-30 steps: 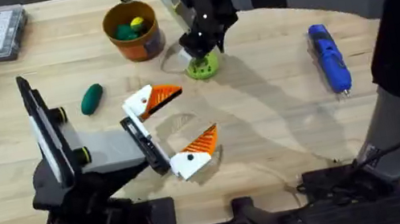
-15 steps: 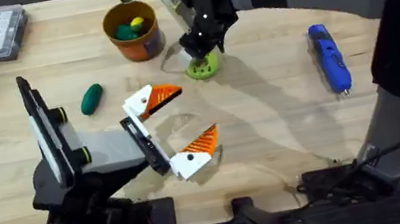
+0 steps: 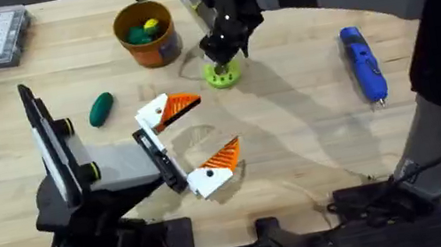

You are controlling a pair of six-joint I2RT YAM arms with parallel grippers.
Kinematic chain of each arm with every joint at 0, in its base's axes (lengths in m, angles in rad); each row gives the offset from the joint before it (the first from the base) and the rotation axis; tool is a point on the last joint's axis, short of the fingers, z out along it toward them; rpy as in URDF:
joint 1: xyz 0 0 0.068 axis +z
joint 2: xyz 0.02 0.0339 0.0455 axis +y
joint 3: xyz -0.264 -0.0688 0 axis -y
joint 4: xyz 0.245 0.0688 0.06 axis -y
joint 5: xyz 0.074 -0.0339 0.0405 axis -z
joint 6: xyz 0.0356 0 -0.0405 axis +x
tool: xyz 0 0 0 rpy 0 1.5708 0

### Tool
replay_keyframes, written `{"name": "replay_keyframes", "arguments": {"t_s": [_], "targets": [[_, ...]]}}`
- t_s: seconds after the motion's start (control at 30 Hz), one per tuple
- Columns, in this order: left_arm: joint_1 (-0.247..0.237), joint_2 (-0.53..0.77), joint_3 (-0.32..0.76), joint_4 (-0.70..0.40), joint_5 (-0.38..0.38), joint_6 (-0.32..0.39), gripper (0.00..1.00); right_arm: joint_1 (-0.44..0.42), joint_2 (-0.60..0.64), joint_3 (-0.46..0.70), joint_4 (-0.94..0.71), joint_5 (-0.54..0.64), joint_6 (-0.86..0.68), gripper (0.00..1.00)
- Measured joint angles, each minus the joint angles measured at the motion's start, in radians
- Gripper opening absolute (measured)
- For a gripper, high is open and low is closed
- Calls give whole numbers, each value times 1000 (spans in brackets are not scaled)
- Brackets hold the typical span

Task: Pick up the gripper from the table and insert it into the empty holder that is missing its gripper. Then pick up a screw, insert it into the mounting hole, and use the screwdriver to tighten it. Finally, clean up the table by picking up the vegetable and placing it into the bucket.

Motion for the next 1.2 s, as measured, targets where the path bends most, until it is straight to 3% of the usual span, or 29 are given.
{"name": "replay_keyframes", "arguments": {"t_s": [0.6,1.2], "targets": [[0,0,0,0,0,0,990,0,-20,7,-72,4,0,7],[0,0,0,0,0,0,990,26,-189,85,-219,4,15,7]]}}
